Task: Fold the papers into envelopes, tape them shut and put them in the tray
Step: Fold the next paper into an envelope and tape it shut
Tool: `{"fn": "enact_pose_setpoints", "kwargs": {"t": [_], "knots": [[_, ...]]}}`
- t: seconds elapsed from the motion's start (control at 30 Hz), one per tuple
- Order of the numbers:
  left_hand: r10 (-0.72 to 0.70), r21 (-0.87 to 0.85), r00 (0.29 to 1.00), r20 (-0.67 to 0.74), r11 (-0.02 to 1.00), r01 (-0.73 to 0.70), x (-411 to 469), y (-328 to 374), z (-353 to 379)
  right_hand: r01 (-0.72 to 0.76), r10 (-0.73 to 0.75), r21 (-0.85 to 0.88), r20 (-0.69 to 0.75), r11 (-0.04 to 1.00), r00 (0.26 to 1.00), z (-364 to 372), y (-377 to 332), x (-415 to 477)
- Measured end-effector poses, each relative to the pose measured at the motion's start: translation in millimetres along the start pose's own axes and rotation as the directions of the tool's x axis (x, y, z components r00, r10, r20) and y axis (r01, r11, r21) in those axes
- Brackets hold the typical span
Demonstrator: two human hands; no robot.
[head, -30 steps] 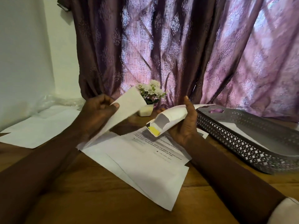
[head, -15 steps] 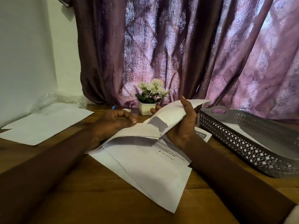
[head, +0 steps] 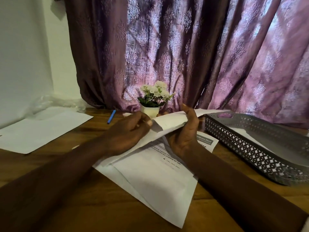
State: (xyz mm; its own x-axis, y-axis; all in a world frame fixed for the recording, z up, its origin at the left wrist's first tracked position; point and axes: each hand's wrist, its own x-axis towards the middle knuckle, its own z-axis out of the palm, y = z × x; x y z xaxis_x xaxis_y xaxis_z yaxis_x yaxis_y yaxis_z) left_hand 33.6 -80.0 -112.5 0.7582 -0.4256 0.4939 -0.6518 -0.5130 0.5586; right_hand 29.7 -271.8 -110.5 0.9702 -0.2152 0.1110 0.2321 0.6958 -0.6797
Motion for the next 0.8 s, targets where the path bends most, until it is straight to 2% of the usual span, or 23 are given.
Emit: {"fn": "enact_pose_setpoints", "kwargs": {"t": [0.03, 0.1, 0.2, 0.3, 0.4, 0.47, 0.57, 0.67, 0.8], "knots": [[0.059, 0.079, 0.995, 0.084, 0.995, -0.066, -2, 0, -9, 0.01, -0.01, 0.001, -0.015, 1.0, 1.0, -2, -4, 2], [0.108, 0.202, 0.98, 0.164, 0.969, -0.141, -6, -2, -29, 0.025, -0.025, 0.006, -0.037, 1.0, 0.999, -6, -14, 5], [0.177, 0.34, 0.968, 0.177, 0.912, -0.228, -11, -6, -49, 0.002, -0.001, 0.03, -0.029, 1.0, 1.0, -11, -28, 8], [0.196, 0.475, 0.965, 0.175, 0.841, -0.257, -14, -5, -55, -0.02, 0.023, 0.082, -0.035, 0.996, 0.999, -15, -42, 11], [0.447, 0.521, 0.891, 0.081, 0.743, -0.42, -12, -1, -45, -0.029, 0.032, 0.099, -0.038, 0.995, 0.999, -15, -46, 10], [0.565, 0.485, 0.824, -0.044, 0.733, -0.477, -13, 6, -37, -0.013, 0.018, 0.084, -0.054, 0.996, 0.998, -13, -42, 7], [0.595, 0.504, 0.787, -0.162, 0.736, -0.453, -15, 14, -25, -0.021, 0.022, 0.026, -0.056, 0.999, 0.998, -8, -28, -1], [0.599, 0.546, 0.759, -0.257, 0.738, -0.397, -18, 18, -14, -0.101, 0.101, 0.005, -0.024, 0.995, 0.995, 1, -9, -7], [0.577, 0.465, 0.757, -0.306, 0.785, -0.41, -15, 23, -3, -0.162, 0.162, -0.011, 0.08, 0.987, 0.983, 9, 11, -13]]}}
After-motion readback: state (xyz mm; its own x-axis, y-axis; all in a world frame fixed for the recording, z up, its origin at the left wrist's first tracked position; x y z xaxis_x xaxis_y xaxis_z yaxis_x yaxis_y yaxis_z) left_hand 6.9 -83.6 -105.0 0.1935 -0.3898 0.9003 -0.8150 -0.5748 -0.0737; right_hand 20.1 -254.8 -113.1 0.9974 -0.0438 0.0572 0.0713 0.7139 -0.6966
